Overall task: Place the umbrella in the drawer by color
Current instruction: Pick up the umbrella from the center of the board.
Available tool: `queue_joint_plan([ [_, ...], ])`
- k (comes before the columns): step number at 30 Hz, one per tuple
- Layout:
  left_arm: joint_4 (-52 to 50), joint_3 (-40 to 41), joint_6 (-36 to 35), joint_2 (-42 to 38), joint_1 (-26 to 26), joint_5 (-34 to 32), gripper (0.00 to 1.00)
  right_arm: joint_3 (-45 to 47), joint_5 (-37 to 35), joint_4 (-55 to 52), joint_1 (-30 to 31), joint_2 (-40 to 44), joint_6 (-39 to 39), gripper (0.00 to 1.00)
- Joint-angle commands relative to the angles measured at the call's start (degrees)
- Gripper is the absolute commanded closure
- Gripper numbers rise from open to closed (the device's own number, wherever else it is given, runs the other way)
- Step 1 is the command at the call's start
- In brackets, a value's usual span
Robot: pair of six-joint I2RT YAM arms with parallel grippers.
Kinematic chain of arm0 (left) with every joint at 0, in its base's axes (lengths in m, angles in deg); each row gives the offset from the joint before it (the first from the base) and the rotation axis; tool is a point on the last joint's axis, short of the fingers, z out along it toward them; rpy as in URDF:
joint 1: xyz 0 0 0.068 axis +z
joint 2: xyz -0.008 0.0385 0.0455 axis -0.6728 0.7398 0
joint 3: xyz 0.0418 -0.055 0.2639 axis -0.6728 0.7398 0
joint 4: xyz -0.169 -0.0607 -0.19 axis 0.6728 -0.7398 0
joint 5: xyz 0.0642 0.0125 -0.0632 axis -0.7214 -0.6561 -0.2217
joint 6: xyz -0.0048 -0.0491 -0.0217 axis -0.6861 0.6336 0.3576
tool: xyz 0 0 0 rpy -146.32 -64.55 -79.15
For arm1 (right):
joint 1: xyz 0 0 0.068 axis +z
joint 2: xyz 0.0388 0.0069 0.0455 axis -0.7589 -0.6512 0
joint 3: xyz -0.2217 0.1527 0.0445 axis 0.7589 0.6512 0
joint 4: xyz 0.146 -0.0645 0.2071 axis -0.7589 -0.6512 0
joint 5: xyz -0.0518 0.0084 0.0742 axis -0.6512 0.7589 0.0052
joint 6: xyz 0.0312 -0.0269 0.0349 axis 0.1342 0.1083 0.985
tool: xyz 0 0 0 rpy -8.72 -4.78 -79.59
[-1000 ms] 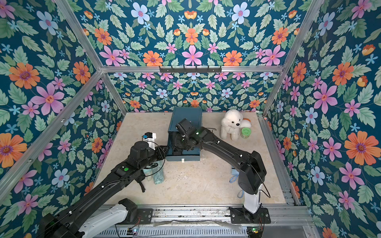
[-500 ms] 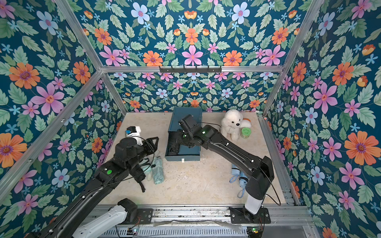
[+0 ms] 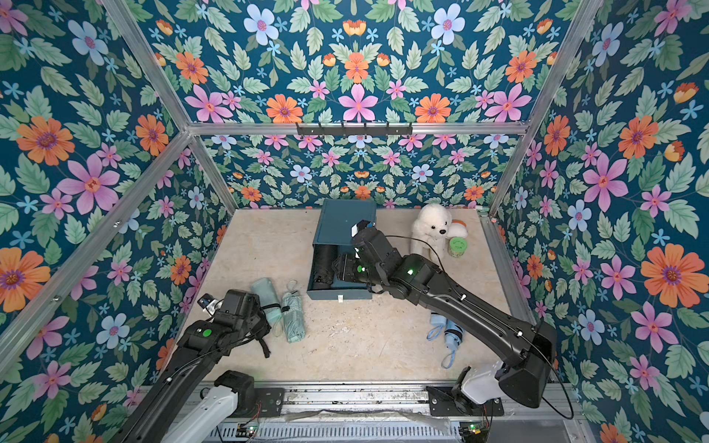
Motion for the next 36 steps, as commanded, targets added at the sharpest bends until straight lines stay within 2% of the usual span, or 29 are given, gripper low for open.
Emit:
queue_joint_plan([
  [1, 11.91, 3.35, -1.54, 4.37, 4.09, 9.29, 0.43, 2.99, 0.91, 4.85, 0.10, 2.34, -0.29, 0.51],
  [3, 17.02, 4.69, -2.83, 8.06, 5.57, 12.10, 0.41, 5.07, 1.57, 6.14, 0.16, 3.62, -0.20, 0.51],
  [6, 21.30, 5.35, -3.42, 12.16, 6.49, 12.93, 0.41, 7.54, 2.26, 7.25, 0.19, 5.12, -0.11, 0.51],
  [9, 22.38, 5.37, -3.72, 14.84, 6.78, 11.99, 0.48, 9.81, 2.80, 8.69, 0.14, 6.77, 0.13, 0.51],
  [12, 21.80, 5.84, -3.69, 16.53, 6.99, 11.40, 0.62, 11.51, 3.25, 9.89, 0.19, 7.73, 0.68, 0.51],
  [15, 20.73, 6.60, -3.73, 15.97, 7.16, 10.80, 0.85, 13.02, 3.71, 11.13, 0.19, 8.54, 1.40, 0.51],
  [16, 19.82, 6.56, -3.69, 15.26, 7.16, 10.34, 0.96, 13.34, 4.00, 11.51, 0.18, 8.74, 1.59, 0.51],
  [17, 18.67, 6.22, -3.72, 14.28, 7.16, 9.70, 1.00, 13.67, 4.21, 11.74, 0.14, 8.83, 1.88, 0.51],
  [22, 10.72, 1.63, -5.27, 7.55, 7.07, 5.46, 1.00, 12.88, 5.77, 12.22, 0.27, 8.48, 2.31, 0.51],
  [27, 5.54, -4.86, -7.93, 1.60, 7.08, 4.41, 1.00, 10.05, 6.03, 11.56, 1.21, 6.36, 2.11, 0.52],
  [32, 6.34, -13.71, -14.16, -0.30, 6.68, 13.67, 1.00, 8.02, 10.25, 14.42, 1.67, 3.16, 2.57, 0.51],
  [36, 15.83, -19.97, -21.37, -1.56, 6.28, 31.04, 1.00, 4.76, 18.16, 19.79, 1.68, -0.35, 3.47, 0.43],
])
